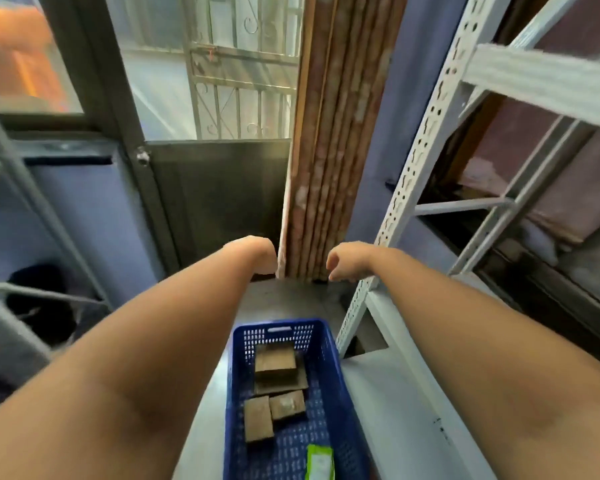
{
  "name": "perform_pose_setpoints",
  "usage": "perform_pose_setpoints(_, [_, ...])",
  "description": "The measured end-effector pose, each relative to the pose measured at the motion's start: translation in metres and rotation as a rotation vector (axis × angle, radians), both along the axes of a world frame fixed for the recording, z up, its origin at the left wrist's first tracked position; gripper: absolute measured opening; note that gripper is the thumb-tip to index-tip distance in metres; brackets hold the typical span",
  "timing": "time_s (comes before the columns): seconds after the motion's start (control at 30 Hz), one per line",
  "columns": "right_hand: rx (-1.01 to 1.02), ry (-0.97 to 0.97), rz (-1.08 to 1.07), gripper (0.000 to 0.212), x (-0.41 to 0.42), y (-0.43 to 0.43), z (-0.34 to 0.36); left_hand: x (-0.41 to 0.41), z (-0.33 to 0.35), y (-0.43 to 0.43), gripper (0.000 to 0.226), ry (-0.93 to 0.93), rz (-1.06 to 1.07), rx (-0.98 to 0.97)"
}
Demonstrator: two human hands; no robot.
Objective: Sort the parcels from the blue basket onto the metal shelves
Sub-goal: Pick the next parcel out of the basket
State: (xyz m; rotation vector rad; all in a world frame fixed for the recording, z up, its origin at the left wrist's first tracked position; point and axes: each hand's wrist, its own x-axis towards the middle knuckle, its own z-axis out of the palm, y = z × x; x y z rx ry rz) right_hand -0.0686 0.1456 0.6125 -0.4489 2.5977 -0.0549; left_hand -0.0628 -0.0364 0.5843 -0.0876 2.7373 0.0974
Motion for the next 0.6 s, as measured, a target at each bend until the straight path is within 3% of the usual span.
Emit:
perform_pose_setpoints(0.3, [0.011, -0.277, 0.118, 0.032, -0.062, 0.004, -0.224, -0.006, -0.215, 0.003, 0.029, -0.247, 0.180, 0.053])
perform_pose_setpoints(0.43, [-0.028, -0.402, -0.007, 0.034, -0.032, 0.016, -0.343, 0.024, -0.313, 0.011, 0.031, -0.348, 0.292, 0.178])
perform_pose_setpoints(0.6, [0.027, -0.588, -0.051, 0.033, 0.012, 0.032, -0.468, 0.048, -0.426, 0.021, 0.039, -0.612, 0.252, 0.232])
